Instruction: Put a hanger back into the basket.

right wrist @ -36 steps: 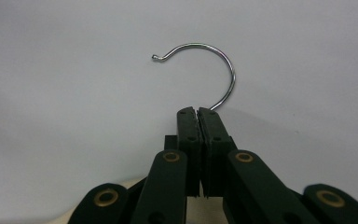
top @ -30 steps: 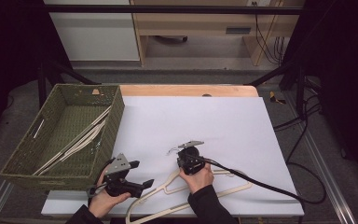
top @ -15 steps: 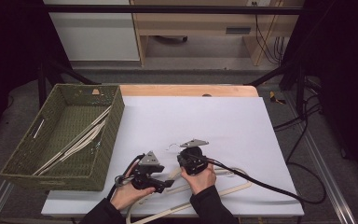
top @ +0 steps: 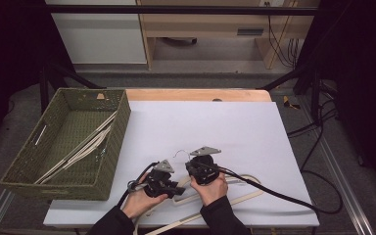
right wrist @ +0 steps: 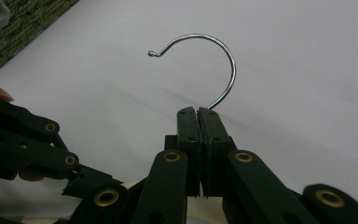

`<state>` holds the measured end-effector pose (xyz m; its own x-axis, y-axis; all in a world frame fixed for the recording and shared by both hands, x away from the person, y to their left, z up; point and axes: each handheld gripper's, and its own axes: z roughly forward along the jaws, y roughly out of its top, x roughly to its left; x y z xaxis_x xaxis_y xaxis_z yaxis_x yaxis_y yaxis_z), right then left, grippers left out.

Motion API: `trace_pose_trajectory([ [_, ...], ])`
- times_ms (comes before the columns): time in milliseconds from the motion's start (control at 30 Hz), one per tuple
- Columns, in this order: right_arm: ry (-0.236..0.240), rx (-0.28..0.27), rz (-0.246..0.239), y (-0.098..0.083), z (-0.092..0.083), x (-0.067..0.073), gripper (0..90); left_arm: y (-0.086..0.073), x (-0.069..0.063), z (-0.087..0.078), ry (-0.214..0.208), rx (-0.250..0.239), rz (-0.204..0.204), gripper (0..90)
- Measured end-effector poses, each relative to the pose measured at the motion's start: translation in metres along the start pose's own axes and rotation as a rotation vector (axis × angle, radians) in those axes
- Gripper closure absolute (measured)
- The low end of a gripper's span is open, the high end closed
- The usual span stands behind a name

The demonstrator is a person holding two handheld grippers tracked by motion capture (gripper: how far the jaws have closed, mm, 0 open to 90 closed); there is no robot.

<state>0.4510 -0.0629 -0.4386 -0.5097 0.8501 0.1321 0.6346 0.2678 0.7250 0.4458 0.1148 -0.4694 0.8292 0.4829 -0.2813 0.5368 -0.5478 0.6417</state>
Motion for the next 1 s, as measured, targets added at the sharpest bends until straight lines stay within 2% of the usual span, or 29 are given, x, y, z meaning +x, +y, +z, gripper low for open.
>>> trace_pose_trajectory([
  [167, 0.002, -0.013, -0.004, 0.000, -0.004, 0.001, 88.7, 0.001, -0.002, -0.003, -0.006, -0.012, -0.024, 73.7],
  [300, 0.015, -0.036, -0.033, 0.001, -0.012, 0.001, 89.0, 0.002, -0.006, -0.007, 0.000, -0.024, -0.043, 75.0],
  [367, 0.057, -0.057, -0.036, 0.002, -0.018, 0.000, 86.9, 0.002, -0.007, -0.008, 0.005, -0.025, -0.051, 75.7],
  [433, 0.095, -0.081, -0.047, 0.003, -0.028, 0.000, 79.3, 0.003, -0.009, -0.010, 0.001, -0.034, -0.055, 76.4],
  [567, 0.110, -0.122, -0.106, 0.003, -0.045, -0.005, 65.7, 0.004, -0.014, -0.016, -0.015, -0.060, -0.068, 78.3],
  [700, 0.135, -0.203, -0.139, 0.000, -0.067, -0.019, 45.7, 0.005, -0.024, -0.026, -0.032, -0.101, -0.057, 80.7],
  [867, 0.156, -0.277, -0.113, -0.009, -0.089, -0.042, 30.5, 0.007, -0.032, -0.035, -0.044, -0.122, -0.035, 82.4],
  [1000, 0.158, -0.309, -0.095, -0.015, -0.102, -0.059, 23.8, 0.007, -0.038, -0.042, -0.079, -0.138, -0.019, 84.3],
])
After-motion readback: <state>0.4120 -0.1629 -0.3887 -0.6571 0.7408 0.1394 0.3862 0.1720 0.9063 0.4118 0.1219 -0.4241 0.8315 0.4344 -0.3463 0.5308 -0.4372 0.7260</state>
